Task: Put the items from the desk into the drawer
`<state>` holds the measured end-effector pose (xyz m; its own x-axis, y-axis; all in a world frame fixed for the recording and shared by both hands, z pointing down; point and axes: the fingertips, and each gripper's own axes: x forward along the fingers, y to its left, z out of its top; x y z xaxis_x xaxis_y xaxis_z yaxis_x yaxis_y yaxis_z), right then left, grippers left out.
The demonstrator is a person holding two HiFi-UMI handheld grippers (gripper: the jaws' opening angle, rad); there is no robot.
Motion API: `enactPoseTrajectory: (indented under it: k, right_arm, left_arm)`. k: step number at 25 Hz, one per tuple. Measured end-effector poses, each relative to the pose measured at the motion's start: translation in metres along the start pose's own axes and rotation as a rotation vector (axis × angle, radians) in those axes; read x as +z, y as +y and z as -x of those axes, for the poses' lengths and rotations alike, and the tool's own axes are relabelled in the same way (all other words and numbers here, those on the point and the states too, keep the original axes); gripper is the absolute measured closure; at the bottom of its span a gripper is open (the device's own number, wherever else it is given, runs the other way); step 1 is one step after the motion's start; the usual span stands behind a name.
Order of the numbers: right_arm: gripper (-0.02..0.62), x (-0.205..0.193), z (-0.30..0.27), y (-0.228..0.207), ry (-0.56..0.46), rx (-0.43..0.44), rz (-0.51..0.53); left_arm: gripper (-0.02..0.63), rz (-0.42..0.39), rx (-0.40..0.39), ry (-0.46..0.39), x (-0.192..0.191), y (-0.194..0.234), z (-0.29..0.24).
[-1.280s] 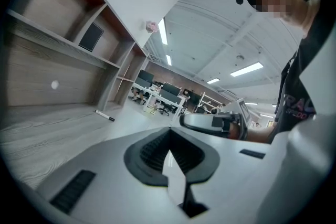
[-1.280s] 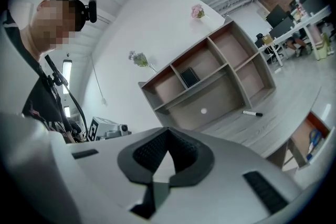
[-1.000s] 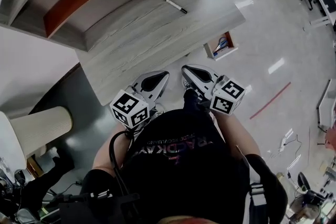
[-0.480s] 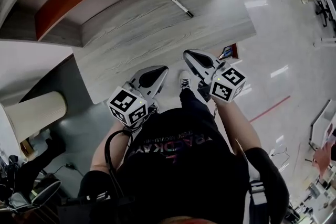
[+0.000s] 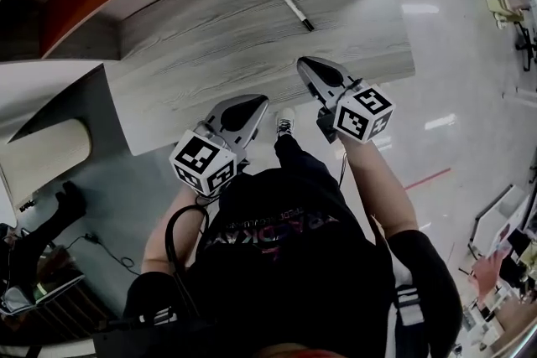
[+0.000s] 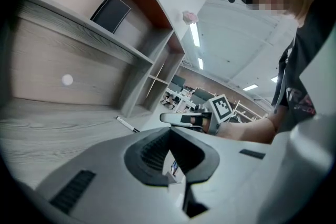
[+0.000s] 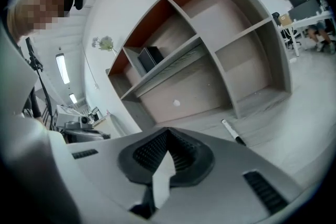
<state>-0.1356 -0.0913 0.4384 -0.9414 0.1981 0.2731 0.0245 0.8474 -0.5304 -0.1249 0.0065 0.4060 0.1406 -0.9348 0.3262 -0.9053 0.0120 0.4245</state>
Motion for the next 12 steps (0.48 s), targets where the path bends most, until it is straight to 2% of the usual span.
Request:
enactPoseTrajectory:
  k: [10,12]
  right_arm:
    - [0.574,-0.003,-0.030,-0.072,0.119,-0.035,0.027]
    - [0.551,-0.008,-0.034,-0.085,0.151,-0.042,0.039]
  left_arm:
    - [0.595,0.079,0.078,-0.016,-0.004,-0.001,-0.016]
    - [0.595,0.091,0.090,-0.015,-0.007,-0.001,-0.019]
